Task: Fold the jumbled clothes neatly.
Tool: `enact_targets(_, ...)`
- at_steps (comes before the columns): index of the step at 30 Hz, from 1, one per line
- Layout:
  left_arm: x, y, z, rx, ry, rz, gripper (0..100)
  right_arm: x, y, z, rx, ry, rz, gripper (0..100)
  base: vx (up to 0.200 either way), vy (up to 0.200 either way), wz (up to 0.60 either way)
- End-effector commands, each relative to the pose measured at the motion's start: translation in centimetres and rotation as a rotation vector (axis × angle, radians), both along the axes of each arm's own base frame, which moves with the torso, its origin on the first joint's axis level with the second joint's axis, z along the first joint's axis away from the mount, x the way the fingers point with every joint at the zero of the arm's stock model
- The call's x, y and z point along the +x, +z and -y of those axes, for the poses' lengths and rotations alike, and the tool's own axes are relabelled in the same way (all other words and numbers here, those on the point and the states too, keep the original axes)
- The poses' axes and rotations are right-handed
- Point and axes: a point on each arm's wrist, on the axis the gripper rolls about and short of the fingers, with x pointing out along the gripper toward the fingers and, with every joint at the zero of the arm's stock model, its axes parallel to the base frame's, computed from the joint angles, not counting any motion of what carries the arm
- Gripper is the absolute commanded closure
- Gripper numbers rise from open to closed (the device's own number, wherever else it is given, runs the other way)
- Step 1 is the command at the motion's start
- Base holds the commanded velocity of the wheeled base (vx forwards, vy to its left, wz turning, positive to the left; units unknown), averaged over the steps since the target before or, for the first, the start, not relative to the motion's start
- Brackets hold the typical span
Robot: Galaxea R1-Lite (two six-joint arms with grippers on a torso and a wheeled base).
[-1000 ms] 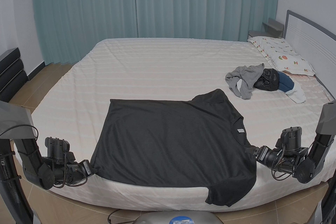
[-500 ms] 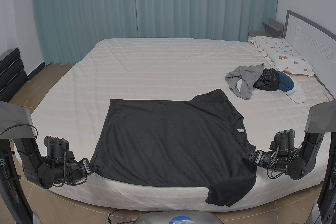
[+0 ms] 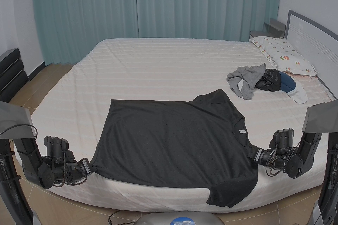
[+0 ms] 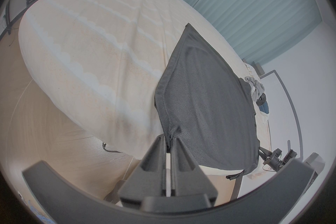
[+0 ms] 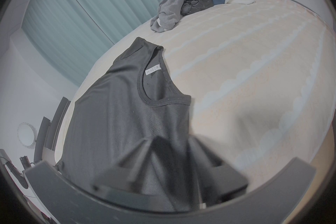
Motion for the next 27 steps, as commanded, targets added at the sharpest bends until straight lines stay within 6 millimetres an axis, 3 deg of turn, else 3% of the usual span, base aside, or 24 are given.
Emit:
enact_targets(1, 0.0, 0.1, 0.0, 0.0, 0.001, 0.003, 100, 0.7, 0.3, 0.2, 0.004, -0.009, 0.026, 100, 0.0, 0.0, 0.0)
enact_targets(9, 0.3, 0.1, -0.2, 0.0, 0.008, 0.011, 100, 3.0, 1.3, -0.1, 0.005, -0.02, 0.107, 100, 0.0, 0.0, 0.0)
enact_targets(14, 0.4, 0.0, -0.3, 0.0, 0.013, 0.009, 100, 5.5, 2.9, -0.1, 0.014, -0.027, 0.182, 100, 0.0, 0.0, 0.0)
enact_targets(22, 0.4, -0.1, -0.3, 0.0, 0.013, 0.006, 100, 7.5, 3.0, -0.4, 0.01, -0.022, 0.169, 100, 0.0, 0.0, 0.0)
enact_targets(26, 0.4, -0.1, -0.3, 0.0, 0.013, 0.006, 100, 8.3, 2.2, -0.4, 0.008, -0.025, 0.151, 100, 0.0, 0.0, 0.0)
enact_targets(27, 0.4, -0.1, -0.3, 0.0, 0.013, 0.006, 100, 8.3, 1.8, -0.4, 0.007, -0.025, 0.147, 0, 0.0, 0.0, 0.0)
